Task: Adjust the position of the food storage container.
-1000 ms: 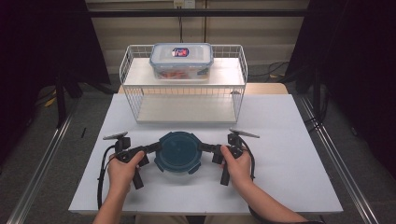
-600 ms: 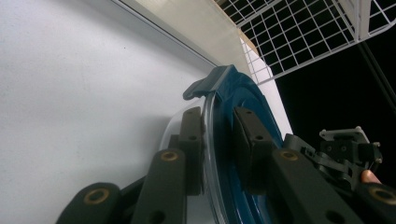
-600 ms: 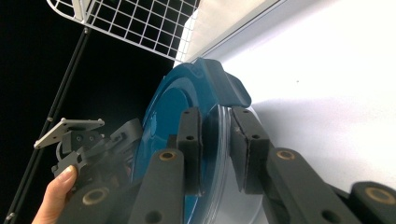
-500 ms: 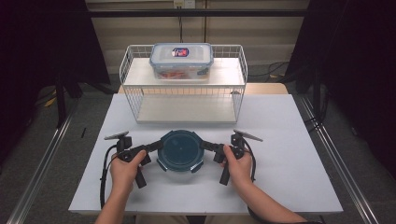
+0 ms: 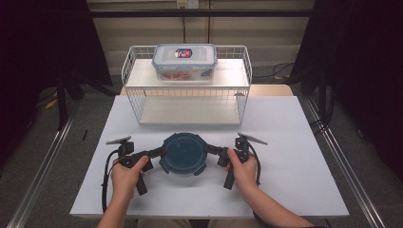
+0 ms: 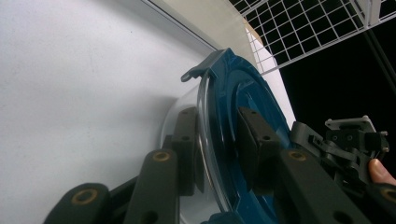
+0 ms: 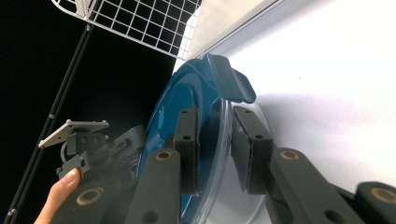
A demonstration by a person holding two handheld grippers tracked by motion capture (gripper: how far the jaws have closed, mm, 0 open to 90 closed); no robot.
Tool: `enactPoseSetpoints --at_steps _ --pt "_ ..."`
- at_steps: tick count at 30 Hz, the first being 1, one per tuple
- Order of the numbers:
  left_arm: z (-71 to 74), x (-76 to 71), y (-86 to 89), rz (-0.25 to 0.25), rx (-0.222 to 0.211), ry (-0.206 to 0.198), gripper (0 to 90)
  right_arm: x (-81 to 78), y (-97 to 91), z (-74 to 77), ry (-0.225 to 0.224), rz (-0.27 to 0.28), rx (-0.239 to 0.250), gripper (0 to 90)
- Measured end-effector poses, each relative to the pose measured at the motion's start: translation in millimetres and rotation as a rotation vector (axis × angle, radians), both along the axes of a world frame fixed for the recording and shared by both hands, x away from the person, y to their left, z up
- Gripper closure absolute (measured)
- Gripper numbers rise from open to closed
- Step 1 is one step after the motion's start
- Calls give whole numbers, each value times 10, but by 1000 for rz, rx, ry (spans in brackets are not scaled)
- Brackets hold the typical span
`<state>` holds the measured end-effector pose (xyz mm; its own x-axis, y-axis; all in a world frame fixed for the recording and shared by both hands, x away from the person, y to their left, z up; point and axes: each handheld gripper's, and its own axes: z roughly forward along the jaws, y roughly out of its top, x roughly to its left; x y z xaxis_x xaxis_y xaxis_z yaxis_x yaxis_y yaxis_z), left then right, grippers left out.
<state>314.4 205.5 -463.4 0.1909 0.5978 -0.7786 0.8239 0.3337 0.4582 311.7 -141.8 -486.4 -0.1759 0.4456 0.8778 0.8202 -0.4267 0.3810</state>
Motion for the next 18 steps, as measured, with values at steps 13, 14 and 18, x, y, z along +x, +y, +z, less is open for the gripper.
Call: enactPoseSetpoints --at_steps 13,14,18 --pt "80 -24 -70 27 -7 -25 749 -46 -35 27 -9 -49 5 755" --pt "87 -26 -87 27 -14 -31 749 -46 -50 29 -17 -55 10 756" --pt "119 -33 -131 28 -33 -44 748 -26 -99 95 -54 -92 54 760"
